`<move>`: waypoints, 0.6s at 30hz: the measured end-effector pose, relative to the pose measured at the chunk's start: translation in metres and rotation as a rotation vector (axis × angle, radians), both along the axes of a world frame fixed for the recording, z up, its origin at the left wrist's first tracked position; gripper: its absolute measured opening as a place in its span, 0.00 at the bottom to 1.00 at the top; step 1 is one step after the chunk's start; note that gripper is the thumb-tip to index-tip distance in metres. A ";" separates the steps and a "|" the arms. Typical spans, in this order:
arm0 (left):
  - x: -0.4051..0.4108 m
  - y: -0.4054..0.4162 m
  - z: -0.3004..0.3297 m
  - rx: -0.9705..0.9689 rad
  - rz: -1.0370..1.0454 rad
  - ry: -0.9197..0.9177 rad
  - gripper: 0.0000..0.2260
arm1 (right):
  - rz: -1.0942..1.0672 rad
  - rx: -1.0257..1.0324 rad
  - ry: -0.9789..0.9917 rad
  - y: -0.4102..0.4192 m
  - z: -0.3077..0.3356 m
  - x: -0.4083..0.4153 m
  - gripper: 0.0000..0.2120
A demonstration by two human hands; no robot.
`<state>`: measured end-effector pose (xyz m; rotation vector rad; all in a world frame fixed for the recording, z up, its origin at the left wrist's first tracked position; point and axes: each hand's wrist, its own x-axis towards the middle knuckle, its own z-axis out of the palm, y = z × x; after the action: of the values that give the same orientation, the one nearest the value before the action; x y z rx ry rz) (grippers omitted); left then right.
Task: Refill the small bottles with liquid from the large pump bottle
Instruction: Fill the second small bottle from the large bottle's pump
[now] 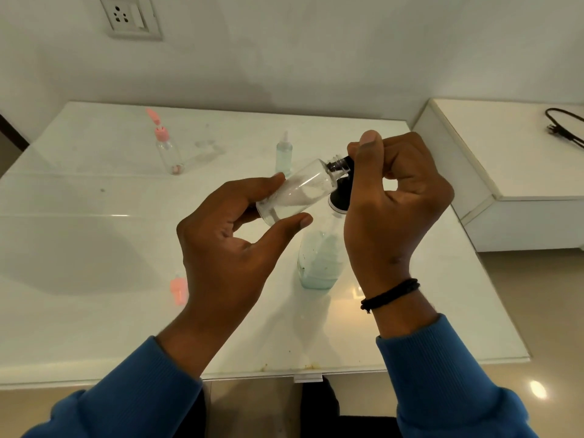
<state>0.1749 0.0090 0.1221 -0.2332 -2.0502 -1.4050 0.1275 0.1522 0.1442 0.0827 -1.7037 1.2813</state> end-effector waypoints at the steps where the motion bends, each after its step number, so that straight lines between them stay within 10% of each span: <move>1: 0.000 0.000 0.000 -0.004 -0.002 -0.002 0.20 | -0.001 0.000 0.003 0.000 -0.001 0.000 0.15; 18: 0.000 0.001 -0.001 -0.001 -0.002 -0.015 0.20 | 0.017 -0.002 -0.027 0.001 -0.002 0.001 0.15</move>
<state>0.1754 0.0095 0.1214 -0.2254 -2.0636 -1.4112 0.1287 0.1529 0.1424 0.0793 -1.7280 1.3011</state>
